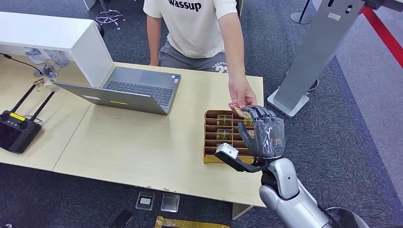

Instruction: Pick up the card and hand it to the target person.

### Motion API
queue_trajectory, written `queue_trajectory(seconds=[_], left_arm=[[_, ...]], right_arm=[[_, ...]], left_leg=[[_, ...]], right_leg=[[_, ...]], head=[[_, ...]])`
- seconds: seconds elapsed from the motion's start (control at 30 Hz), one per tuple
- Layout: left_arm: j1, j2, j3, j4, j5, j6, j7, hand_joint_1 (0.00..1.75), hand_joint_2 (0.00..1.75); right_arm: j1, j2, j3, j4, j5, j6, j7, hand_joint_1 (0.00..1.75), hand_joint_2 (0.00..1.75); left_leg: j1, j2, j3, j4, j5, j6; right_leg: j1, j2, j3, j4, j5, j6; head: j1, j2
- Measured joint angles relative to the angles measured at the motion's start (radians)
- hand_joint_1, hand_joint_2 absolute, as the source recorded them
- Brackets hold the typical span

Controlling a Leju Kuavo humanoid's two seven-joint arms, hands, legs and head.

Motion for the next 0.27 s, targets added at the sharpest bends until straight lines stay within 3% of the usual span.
queue_trajectory(seconds=[0.03, 0.1, 0.23, 0.27], left_arm=[[0.000, 0.000, 0.000, 0.000, 0.002, 0.003, -0.002, 0.00, 0.00], [0.002, 0.000, -0.001, 0.000, 0.012, 0.013, -0.005, 0.00, 0.00], [0.014, 0.000, 0.000, 0.000, 0.032, 0.031, -0.006, 0.00, 0.00], [0.016, 0.000, 0.000, 0.000, 0.033, 0.034, -0.007, 0.00, 0.00]], right_arm=[[0.003, 0.004, -0.004, 0.005, -0.038, 0.000, -0.018, 0.00, 1.75], [0.014, 0.012, -0.014, 0.009, -0.184, 0.001, -0.075, 0.00, 1.75], [0.038, 0.018, -0.035, -0.007, -0.672, 0.071, -0.218, 0.00, 1.75], [0.042, 0.017, -0.038, -0.011, -0.737, 0.089, -0.235, 0.00, 1.75]], left_leg=[[0.000, 0.000, 0.000, 0.000, 0.000, 0.000], [0.000, 0.000, 0.000, 0.000, 0.000, 0.000], [0.000, 0.000, 0.000, 0.000, 0.000, 0.000], [0.000, 0.000, 0.000, 0.000, 0.000, 0.000]], right_leg=[[0.000, 0.000, 0.000, 0.000, 0.000, 0.000], [0.000, 0.000, 0.000, 0.000, 0.000, 0.000], [0.000, 0.000, 0.000, 0.000, 0.000, 0.000], [0.000, 0.000, 0.000, 0.000, 0.000, 0.000]], head=[[0.000, 0.000], [0.000, 0.000], [0.000, 0.000], [0.000, 0.000]])
